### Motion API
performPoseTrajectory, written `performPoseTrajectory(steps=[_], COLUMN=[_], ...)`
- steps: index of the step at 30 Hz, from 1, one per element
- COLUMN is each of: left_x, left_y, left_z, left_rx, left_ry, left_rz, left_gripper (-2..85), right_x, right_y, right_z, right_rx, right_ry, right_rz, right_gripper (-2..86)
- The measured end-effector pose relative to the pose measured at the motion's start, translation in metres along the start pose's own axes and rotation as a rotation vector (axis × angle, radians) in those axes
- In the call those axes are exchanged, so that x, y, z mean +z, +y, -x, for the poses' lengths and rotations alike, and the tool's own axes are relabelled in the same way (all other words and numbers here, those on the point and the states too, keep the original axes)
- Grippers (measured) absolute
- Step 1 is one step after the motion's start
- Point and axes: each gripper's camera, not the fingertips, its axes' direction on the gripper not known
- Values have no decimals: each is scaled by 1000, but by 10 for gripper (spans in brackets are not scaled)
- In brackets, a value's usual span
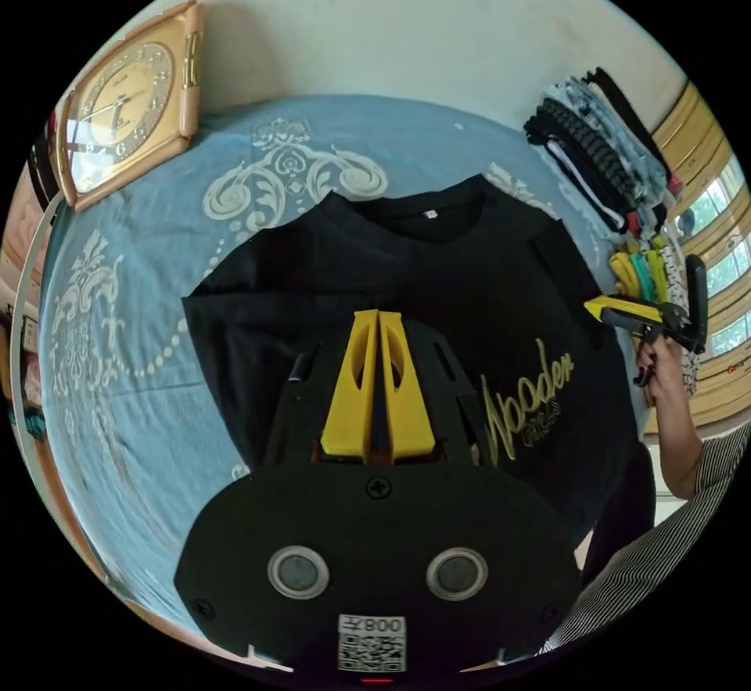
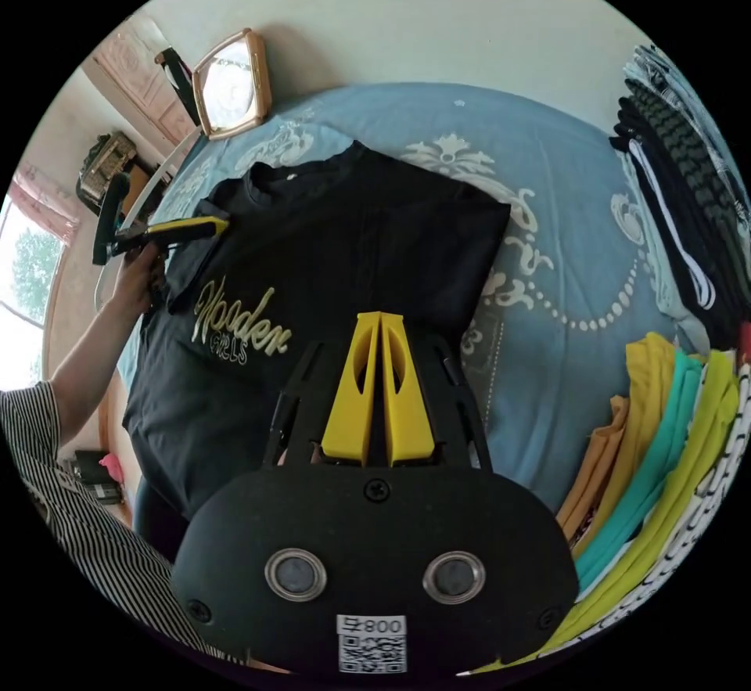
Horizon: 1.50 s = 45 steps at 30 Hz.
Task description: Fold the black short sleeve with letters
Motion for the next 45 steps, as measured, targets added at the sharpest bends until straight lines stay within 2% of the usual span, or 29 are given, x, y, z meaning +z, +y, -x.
performPoseTrajectory(steps=[9, 13, 21, 24, 26, 33, 37, 40, 45], left_x=[2, -17, -36, -33, -35, -49, -52, -77, -108], left_y=[3, 24, 92, 126, 146, 175, 194, 214, 270], left_z=[0, -2, -3, -1, 7, 11, 14, 12, 16], left_rx=[-22, -35, -120, -162, -205, -228, -231, -217, -250], left_ry=[-2, 4, 74, 50, 115, 136, 142, 156, 254], left_rz=[-55, -147, -157, -78, -88, -84, -47, -122, -149], left_gripper=[1, 2, 2, 2, 2, 2, 2, 2, 2], right_x=[-27, -61, -60, -68, -76, -95, -122, -154, -208], right_y=[50, 73, 104, 109, 114, 125, 138, 155, 207], right_z=[-29, -33, -47, -53, -54, -66, -63, -62, -63], right_rx=[19, 26, 49, 63, 67, 120, 125, 151, 202], right_ry=[-70, -58, -76, -87, -77, -118, -83, -86, -132], right_rz=[-25, -134, -97, -98, -92, -93, -110, -148, -142], right_gripper=[1, 0, 0, 0, 0, 0, 1, 1, 1])
